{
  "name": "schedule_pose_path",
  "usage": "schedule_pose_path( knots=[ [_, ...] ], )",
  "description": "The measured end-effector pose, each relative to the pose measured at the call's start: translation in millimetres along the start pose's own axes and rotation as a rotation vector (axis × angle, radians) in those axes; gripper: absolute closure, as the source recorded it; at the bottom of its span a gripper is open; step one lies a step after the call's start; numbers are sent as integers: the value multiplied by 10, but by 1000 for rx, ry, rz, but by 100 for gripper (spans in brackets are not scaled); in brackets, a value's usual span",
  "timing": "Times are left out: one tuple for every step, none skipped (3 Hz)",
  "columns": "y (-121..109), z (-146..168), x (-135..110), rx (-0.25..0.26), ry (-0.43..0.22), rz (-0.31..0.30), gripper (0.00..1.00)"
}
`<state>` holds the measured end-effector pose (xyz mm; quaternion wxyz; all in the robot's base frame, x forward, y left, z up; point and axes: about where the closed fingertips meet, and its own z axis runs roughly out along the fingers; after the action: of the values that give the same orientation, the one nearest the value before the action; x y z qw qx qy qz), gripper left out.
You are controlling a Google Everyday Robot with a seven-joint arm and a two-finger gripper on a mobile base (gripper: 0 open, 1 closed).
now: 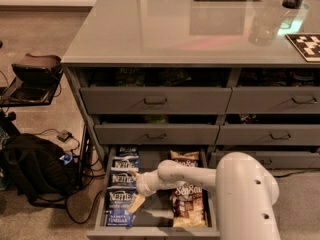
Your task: Pick blue chip bag from bottom drawer and place on counter
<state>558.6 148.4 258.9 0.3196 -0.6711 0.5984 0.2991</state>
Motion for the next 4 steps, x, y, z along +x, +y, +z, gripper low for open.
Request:
schedule_pose_path(
  knots=[
    [-15, 233, 32, -9, -9, -50, 0],
    [48, 391, 3, -20, -18, -123, 0],
    [110, 538, 37, -53, -21, -162, 0],
    [161, 705, 114, -104, -21, -177, 0]
  ],
)
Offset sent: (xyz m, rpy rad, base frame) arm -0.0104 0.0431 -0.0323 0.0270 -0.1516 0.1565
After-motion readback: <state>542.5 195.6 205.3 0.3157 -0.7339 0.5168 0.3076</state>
